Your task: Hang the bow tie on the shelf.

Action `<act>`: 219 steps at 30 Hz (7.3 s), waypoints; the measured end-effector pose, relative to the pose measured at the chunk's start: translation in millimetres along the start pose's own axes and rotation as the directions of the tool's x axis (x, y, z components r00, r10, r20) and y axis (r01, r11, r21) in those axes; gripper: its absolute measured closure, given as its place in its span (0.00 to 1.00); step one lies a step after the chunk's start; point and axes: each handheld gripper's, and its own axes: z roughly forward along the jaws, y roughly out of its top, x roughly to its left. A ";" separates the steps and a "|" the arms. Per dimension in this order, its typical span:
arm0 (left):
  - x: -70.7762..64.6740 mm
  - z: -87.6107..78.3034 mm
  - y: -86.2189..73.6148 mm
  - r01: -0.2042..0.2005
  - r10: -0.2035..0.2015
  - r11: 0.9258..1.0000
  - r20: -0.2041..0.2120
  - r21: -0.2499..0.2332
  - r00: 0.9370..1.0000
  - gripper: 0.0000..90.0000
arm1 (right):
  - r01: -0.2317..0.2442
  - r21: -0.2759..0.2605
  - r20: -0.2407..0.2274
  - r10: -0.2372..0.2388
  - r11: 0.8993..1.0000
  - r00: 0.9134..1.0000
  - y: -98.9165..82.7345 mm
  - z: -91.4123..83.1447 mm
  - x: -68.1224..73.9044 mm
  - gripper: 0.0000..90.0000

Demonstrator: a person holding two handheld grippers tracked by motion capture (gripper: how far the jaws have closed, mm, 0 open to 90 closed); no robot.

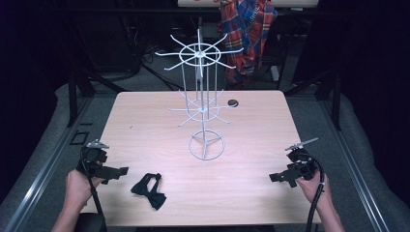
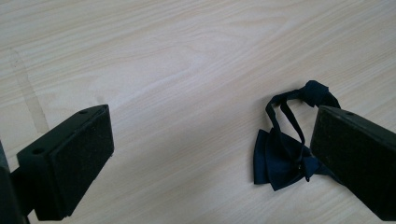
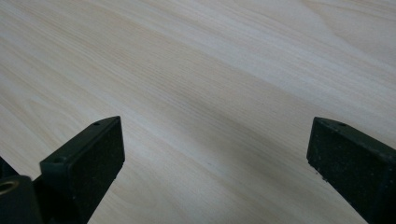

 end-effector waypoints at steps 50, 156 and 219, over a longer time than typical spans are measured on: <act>-85.2 29.8 3.7 -0.333 0.314 0.929 0.130 0.162 0.940 0.00 | 0.043 0.055 -0.030 -0.041 0.998 0.999 7.7 9.3 12.4 0.06; -76.9 9.0 60.3 -0.269 0.286 0.956 0.181 -0.113 0.941 0.94 | 0.041 0.070 -0.011 -0.040 0.997 0.999 7.5 8.3 12.4 0.08; -64.9 -5.5 119.3 -0.207 0.269 0.929 0.173 -0.306 0.948 0.94 | 0.032 0.061 -0.012 -0.032 0.998 0.999 6.6 6.9 12.0 0.08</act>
